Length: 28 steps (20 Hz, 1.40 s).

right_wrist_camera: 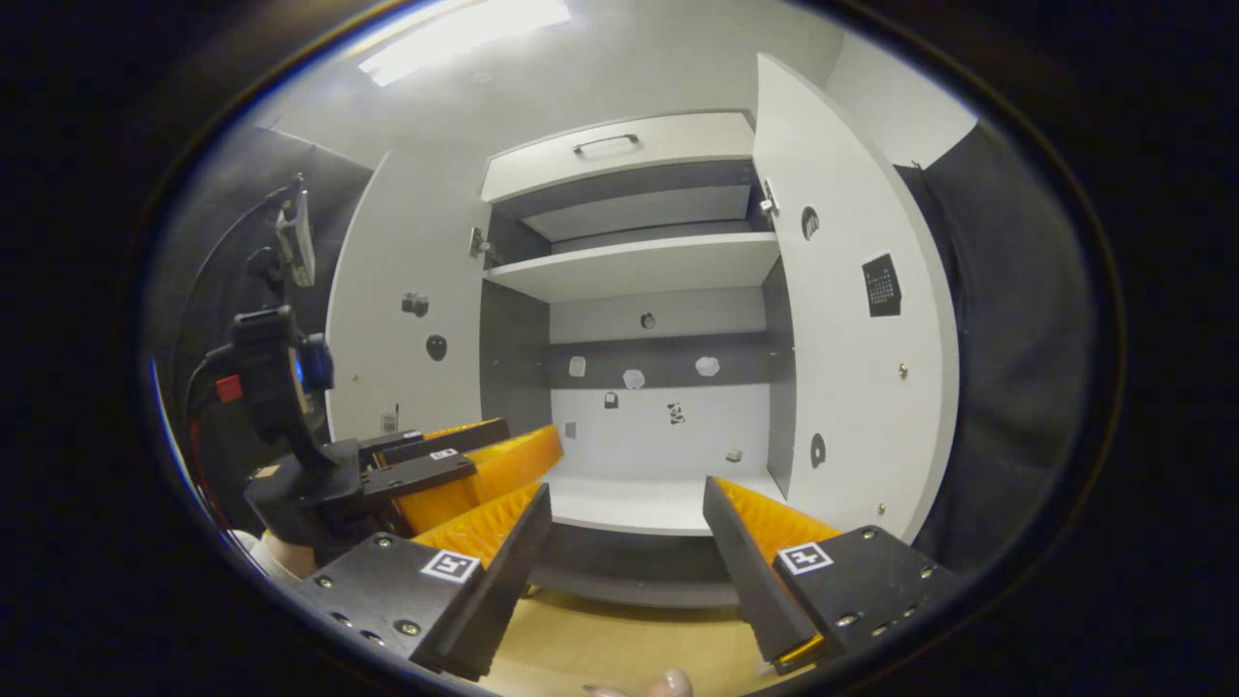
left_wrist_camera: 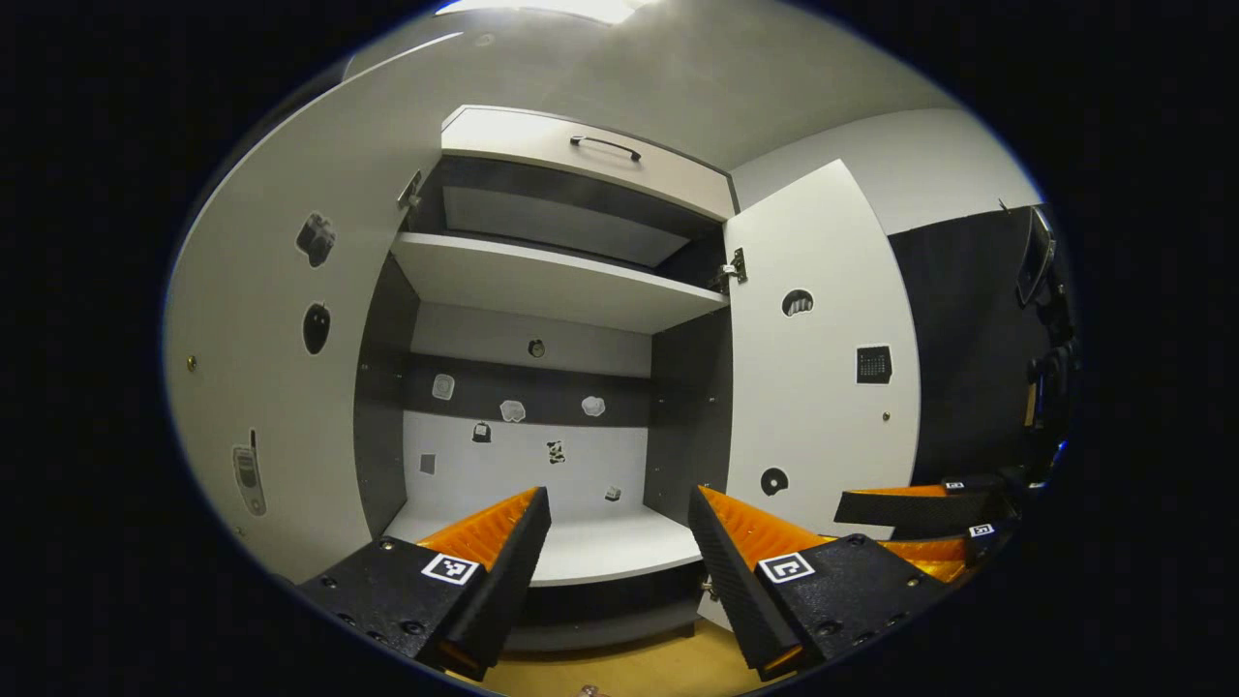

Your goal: Open the right door of the double-door shoe cabinet with the right hand, and open the left door with the left hand.

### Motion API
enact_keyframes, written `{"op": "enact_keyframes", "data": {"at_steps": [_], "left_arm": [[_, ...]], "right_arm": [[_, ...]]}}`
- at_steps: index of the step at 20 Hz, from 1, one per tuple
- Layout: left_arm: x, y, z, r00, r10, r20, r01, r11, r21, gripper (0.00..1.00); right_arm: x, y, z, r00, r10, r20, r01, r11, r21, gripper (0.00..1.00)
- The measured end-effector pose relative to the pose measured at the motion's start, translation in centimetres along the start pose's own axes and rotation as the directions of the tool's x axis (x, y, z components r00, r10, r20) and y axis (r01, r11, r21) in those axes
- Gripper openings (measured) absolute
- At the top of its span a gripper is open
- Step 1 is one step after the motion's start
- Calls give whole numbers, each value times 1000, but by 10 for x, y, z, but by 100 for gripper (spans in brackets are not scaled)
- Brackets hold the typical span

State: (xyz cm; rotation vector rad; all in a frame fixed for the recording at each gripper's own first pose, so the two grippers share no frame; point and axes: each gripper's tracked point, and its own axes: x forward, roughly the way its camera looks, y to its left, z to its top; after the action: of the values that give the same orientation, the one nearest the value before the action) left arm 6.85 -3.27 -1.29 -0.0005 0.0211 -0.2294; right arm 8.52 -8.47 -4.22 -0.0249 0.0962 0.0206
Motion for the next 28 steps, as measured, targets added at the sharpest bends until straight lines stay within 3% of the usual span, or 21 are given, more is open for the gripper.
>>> {"op": "enact_keyframes", "data": {"at_steps": [14,28], "left_arm": [[1,-36,6,1000,-15,28,13,998,55,90],[-11,-11,3,999,36,5,-36,999,13,90]], "right_arm": [[-21,-26,0,1000,1,6,-1,1000,8,96],[-15,-19,-3,1000,2,-12,-2,1000,26,96]]}}
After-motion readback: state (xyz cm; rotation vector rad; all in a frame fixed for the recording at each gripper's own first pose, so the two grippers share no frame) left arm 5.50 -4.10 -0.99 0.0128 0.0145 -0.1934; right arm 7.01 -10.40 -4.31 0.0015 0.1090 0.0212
